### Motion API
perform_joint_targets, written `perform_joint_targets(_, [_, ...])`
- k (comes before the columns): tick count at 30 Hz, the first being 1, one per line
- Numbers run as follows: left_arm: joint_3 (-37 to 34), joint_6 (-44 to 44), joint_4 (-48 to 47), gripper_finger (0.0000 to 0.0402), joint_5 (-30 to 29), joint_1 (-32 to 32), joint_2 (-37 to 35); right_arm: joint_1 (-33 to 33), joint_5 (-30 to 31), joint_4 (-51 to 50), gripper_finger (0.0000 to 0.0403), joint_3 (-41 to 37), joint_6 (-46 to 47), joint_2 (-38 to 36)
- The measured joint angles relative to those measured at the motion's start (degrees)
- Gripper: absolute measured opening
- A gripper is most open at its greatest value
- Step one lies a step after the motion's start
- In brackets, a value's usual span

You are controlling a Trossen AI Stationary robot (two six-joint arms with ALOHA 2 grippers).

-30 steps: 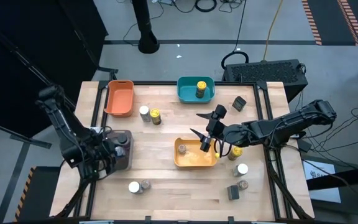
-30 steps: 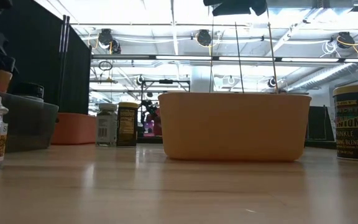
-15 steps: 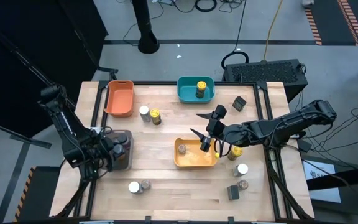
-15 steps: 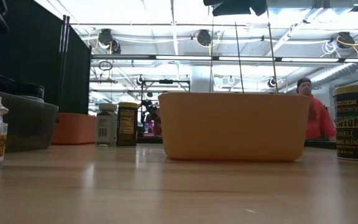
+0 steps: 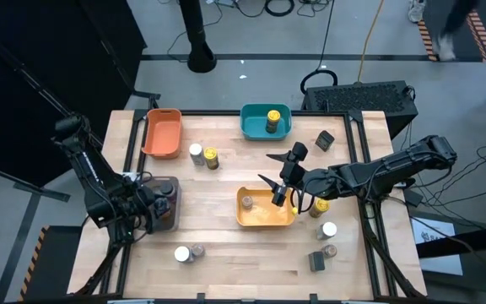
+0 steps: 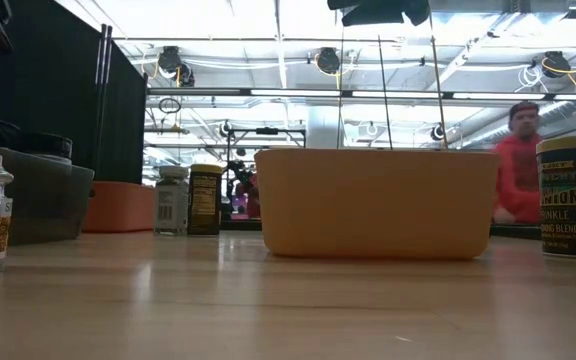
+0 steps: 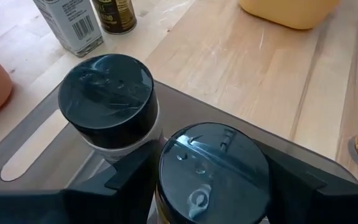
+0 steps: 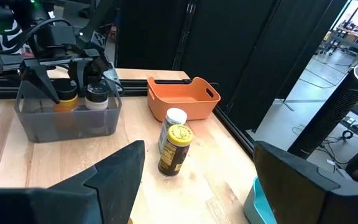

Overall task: Sort spices by type
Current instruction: Put the black spice bottle into the black bin, then put the bottom right white spice bottle into the orange bin

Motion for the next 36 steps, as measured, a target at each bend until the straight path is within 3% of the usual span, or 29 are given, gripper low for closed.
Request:
perform_joint_targets(18, [0.67,-1.3,1.06,0.0244,2.33,0.0,0.02,-0.05,-1.31,0.0,0.0283,0.0,0.0,0.0])
perform_joint_targets(24, [0.72,-1.25,1.1,0.028,2.5,0.0,0.02,-0.05,-1.31,0.0,0.0283,0.0,0.0,0.0])
perform_joint_targets(32, [5.46,-0.8,-3.42,0.0304,7.56,0.0,0.01,-0.07,-1.29,0.01,0.0283,0.0,0.0,0.0])
perform_joint_targets(36, [10.67,-1.18,-9.54,0.0305,13.7,0.05,-0.06,-0.07,-1.27,0.03,0.0283,0.0,0.13,-0.01])
